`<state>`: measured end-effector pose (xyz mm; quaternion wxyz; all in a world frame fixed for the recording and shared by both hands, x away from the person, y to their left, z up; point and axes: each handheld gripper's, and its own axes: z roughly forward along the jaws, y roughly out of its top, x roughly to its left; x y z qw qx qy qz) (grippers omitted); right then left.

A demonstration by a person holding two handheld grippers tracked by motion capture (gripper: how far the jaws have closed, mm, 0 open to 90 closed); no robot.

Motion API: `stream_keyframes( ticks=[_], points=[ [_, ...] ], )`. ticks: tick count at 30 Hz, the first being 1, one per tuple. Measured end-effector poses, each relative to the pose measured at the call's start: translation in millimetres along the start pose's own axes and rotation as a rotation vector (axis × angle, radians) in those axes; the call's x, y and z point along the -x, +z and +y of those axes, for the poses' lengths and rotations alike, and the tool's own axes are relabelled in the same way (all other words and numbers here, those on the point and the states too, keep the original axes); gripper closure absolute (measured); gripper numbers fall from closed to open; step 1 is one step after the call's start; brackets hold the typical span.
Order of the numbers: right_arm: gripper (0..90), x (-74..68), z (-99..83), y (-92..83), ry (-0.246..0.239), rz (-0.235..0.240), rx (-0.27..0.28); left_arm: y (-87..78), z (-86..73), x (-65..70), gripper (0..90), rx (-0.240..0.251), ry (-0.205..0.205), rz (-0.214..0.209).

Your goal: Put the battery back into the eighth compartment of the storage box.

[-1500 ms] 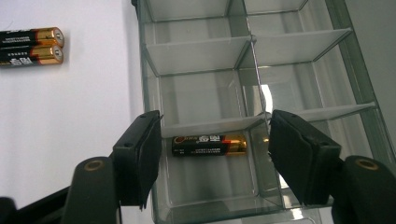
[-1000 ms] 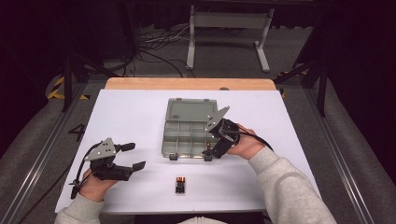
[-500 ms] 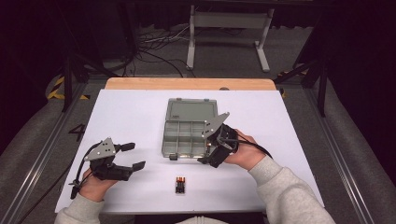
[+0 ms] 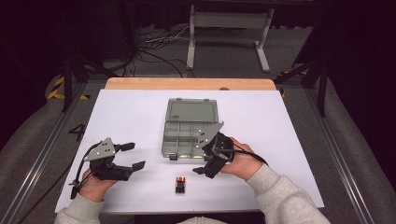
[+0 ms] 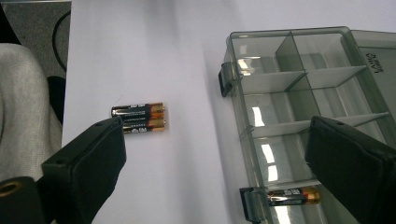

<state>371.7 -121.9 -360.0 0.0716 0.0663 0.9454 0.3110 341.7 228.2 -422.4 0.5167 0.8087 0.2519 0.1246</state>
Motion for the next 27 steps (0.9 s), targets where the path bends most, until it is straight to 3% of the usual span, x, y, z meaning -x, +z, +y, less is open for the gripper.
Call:
stream_keyframes(
  ticks=[27],
  points=[
    [5.3,-24.9,-8.3,53.2,0.001,0.090,-0.100,-1.1,0.4,0.3,19.2,0.013,0.002,-0.004]
  ],
)
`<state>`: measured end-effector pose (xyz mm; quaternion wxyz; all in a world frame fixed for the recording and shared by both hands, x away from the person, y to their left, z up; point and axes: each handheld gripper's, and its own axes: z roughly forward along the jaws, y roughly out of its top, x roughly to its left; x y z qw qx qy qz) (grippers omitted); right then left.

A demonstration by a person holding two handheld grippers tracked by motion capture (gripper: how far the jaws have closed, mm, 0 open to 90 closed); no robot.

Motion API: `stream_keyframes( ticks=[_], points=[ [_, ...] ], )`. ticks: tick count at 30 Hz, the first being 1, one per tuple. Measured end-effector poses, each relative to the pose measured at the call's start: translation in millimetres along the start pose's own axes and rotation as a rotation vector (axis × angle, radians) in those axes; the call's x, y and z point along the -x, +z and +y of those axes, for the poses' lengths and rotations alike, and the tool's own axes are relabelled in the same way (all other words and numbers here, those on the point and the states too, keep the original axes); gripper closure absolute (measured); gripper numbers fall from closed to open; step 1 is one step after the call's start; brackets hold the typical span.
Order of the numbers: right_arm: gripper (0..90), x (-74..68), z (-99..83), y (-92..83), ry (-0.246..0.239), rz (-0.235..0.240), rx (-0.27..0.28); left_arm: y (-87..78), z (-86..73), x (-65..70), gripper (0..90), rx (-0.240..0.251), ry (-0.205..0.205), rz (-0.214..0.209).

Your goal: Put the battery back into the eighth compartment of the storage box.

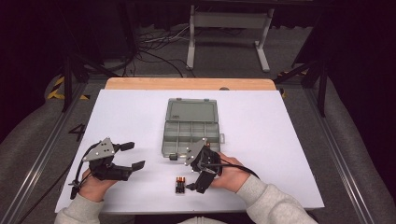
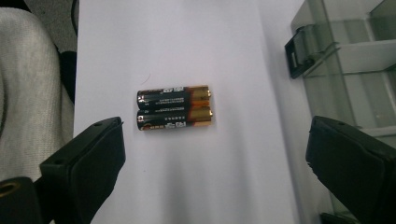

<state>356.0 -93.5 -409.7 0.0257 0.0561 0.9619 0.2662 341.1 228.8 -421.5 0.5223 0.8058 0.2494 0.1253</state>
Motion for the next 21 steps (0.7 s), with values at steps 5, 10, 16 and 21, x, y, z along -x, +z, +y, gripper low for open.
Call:
stream_keyframes(
  ticks=[5,10,16,21],
  points=[
    [5.3,-3.4,-0.8,8.9,0.000,0.014,-0.020,0.0,0.2,0.1,19.3,0.002,-0.001,0.000],
    [5.3,-8.0,-0.8,17.3,-0.004,0.026,-0.039,-0.3,0.2,-0.2,19.2,0.004,0.001,0.004],
    [5.3,-11.6,-1.2,24.3,-0.006,0.033,-0.053,-0.3,0.2,0.0,19.1,0.006,-0.002,0.000],
    [5.2,-15.3,-1.5,30.4,-0.007,0.043,-0.060,-0.2,0.2,0.0,19.1,0.005,-0.002,0.000]
  ],
)
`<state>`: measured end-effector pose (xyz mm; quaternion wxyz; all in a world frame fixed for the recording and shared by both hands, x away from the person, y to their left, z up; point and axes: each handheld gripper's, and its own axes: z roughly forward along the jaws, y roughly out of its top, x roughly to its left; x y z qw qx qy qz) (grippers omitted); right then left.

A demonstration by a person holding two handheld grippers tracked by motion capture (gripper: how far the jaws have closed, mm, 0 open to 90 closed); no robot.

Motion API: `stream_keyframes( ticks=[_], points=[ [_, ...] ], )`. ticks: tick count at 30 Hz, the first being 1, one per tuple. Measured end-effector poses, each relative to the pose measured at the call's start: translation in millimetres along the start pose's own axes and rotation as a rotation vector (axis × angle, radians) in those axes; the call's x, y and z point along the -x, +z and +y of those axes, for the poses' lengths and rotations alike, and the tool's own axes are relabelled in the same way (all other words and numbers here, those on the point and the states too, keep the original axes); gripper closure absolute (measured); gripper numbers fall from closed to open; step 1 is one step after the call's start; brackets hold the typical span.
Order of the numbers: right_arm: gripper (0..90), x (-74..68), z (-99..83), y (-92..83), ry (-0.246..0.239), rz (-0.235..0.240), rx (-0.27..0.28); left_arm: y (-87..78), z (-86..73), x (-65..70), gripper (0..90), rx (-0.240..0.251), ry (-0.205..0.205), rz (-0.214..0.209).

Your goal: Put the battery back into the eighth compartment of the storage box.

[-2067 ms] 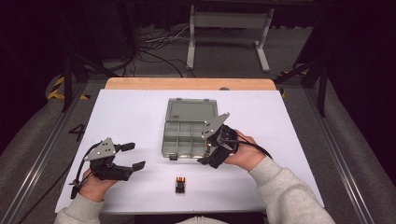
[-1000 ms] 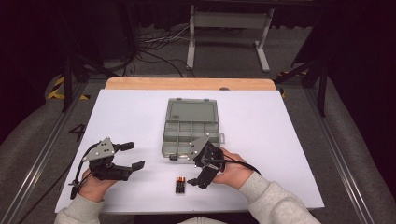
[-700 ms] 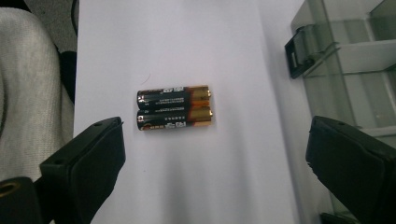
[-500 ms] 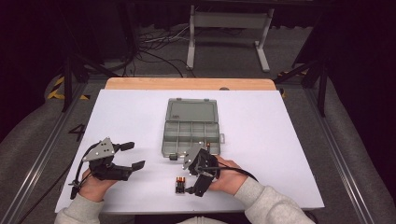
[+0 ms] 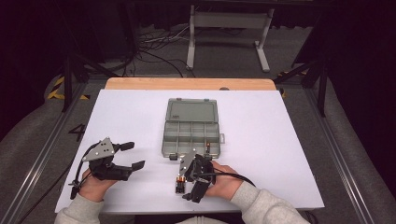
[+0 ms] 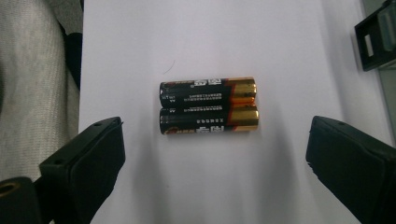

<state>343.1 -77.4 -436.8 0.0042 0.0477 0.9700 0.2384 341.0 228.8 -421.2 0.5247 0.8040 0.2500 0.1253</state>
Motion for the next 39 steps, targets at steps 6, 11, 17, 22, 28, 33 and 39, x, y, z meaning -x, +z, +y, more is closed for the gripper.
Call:
stream_keyframes(
  ticks=[6,11,17,22,28,33,39],
  points=[
    [6.1,-2.8,0.5,5.4,-0.010,0.012,-0.010,0.1,0.0,-0.2,19.1,0.000,0.004,0.003],
    [9.1,-4.4,2.0,8.4,-0.017,0.004,-0.012,0.1,0.0,-0.3,19.1,0.000,0.004,0.002],
    [16.9,-4.4,3.4,9.4,-0.030,-0.005,-0.013,0.2,-0.1,-0.1,19.1,-0.002,0.001,-0.002],
    [29.2,-5.1,4.6,7.2,-0.052,-0.011,-0.006,0.2,0.0,-0.2,19.1,-0.001,-0.001,-0.007],
    [38.6,-4.5,5.9,6.7,-0.063,-0.009,0.006,0.2,-0.1,-0.3,19.1,0.000,-0.002,-0.008],
    [41.0,-3.7,5.9,5.7,-0.066,-0.006,0.006,-0.3,-0.1,-0.6,19.0,0.002,-0.004,-0.009],
    [41.1,-4.4,6.4,2.0,-0.071,-0.007,-0.001,-0.4,-0.2,-0.8,19.0,0.003,-0.006,-0.009]
  ],
)
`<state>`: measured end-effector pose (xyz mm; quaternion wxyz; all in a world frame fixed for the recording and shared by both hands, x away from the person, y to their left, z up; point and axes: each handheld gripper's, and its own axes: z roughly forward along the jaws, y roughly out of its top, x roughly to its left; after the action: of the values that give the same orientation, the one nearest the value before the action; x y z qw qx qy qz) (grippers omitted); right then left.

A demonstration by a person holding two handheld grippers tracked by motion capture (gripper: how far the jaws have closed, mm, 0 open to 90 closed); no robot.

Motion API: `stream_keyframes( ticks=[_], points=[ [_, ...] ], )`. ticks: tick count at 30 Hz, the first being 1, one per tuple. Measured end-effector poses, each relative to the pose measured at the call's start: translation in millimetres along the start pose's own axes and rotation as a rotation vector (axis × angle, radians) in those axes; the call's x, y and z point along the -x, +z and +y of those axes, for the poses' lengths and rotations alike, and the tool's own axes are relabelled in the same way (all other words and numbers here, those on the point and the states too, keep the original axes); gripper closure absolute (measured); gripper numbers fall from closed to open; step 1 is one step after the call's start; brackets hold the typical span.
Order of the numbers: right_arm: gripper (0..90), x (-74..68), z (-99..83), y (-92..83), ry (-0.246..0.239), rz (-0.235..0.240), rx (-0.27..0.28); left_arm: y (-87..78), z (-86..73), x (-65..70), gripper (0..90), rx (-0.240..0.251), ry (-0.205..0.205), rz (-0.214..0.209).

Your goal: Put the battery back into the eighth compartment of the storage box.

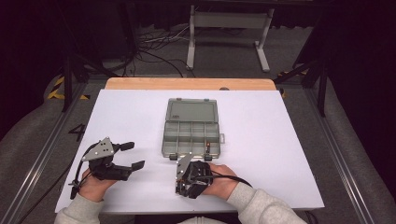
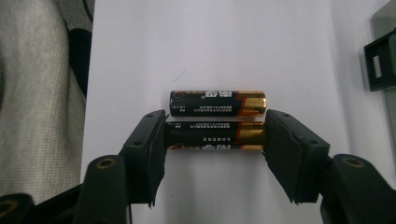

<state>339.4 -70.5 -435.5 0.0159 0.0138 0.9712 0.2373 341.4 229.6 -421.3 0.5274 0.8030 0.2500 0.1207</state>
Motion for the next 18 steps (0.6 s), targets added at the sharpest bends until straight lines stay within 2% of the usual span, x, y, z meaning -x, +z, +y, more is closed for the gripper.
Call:
stream_keyframes(
  ticks=[9,11,18],
  points=[
    [41.1,3.0,0.6,-21.0,0.018,-0.017,0.028,-0.1,0.0,-0.1,19.0,0.002,-0.002,0.000],
    [41.1,5.4,0.0,-31.0,0.019,-0.029,0.042,0.1,0.0,-0.5,19.0,0.008,0.000,0.003],
    [41.1,10.6,-1.8,-49.5,0.027,-0.054,0.069,0.0,0.1,-0.8,19.0,0.007,0.002,0.004]
  ],
)
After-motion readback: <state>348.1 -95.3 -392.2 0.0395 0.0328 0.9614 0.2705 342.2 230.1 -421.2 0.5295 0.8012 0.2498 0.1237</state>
